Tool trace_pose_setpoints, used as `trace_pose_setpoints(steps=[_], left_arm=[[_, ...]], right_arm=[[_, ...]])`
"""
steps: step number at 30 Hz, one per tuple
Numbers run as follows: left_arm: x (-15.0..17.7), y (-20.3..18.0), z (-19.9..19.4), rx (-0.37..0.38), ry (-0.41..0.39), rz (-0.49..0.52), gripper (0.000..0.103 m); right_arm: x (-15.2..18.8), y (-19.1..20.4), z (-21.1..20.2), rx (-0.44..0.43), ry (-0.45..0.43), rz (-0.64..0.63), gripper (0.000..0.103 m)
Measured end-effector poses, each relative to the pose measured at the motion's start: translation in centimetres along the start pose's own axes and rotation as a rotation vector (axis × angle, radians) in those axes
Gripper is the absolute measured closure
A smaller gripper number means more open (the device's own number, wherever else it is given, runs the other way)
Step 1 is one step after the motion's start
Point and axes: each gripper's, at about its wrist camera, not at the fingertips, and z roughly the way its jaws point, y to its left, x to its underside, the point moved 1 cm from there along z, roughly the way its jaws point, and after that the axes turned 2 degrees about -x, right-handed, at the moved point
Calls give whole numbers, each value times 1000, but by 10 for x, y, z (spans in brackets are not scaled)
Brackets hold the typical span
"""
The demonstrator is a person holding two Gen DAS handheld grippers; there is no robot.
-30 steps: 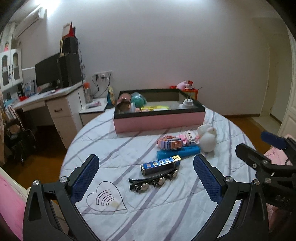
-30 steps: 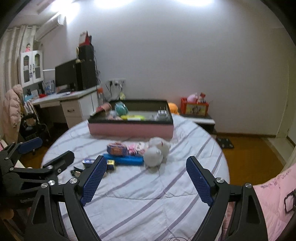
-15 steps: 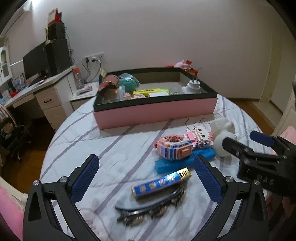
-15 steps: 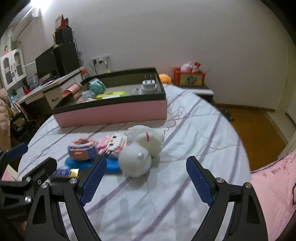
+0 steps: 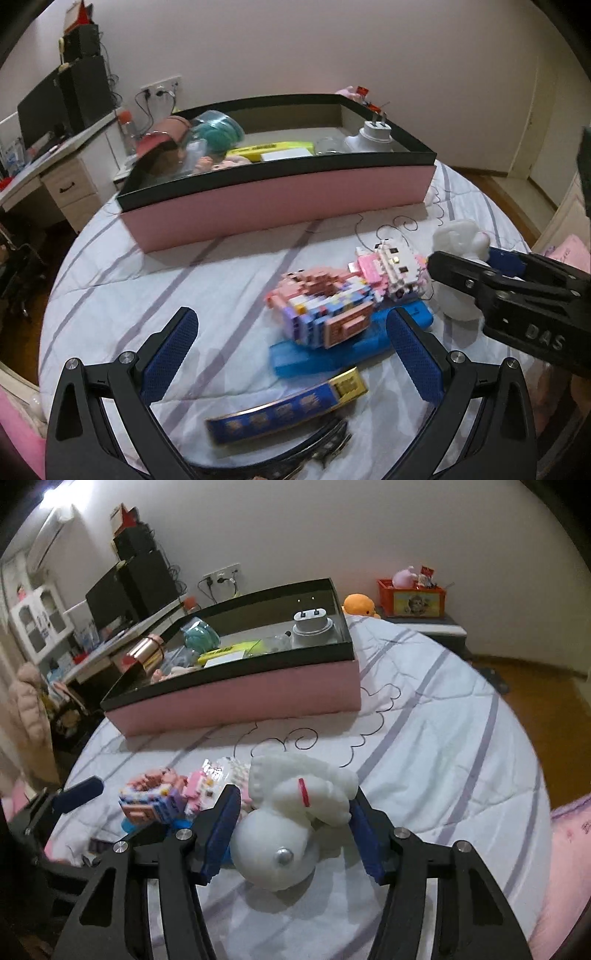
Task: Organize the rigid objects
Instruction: 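Grasp the white plush toy with the right gripper while the left gripper approaches the block figure, then grasp and lift the pink block figure with the left gripper while the right gripper lifts the plush toy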
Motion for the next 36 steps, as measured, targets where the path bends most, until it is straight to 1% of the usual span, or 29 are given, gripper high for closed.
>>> trace_pose_setpoints(steps=[5, 9, 13, 17, 19, 20, 21, 22, 24, 28, 31, 36], left_arm=[[-7, 0, 12, -24, 29, -19, 0], [-9, 7, 19, -40, 37, -54, 0], [-7, 14, 19, -99, 38, -75, 2], [-6, 21, 25, -96, 61, -81, 19], [-8, 20, 28, -95, 65, -66, 24], [-9, 18, 29, -96, 67, -52, 32], [-10, 16, 30, -93, 64, -44, 45], [-11, 15, 29, -84, 56, -38, 48], [-11, 13, 28, -88, 50, -25, 49], [-10, 15, 21, -67, 24, -34, 49], [-9, 16, 9, -66, -9, -38, 49], [-9, 18, -18, -64, -66, -39, 49]], right_arm=[[3, -11, -12, 79, -24, -9, 43], [2, -18, -14, 73, -27, -2, 43], [2, -16, -15, 82, -26, -15, 43], [2, -14, -13, 95, -25, -33, 43], [2, -13, -11, 104, -26, -39, 43], [1, -11, -10, 113, -25, -44, 43], [2, -10, -8, 127, -20, -52, 43], [2, -9, -7, 134, -19, -55, 42], [4, -11, -4, 141, -9, -51, 42], [5, -14, -1, 133, 3, -36, 42], [5, -11, -6, 131, -21, -49, 42], [4, -2, -24, 101, -76, -42, 42]])
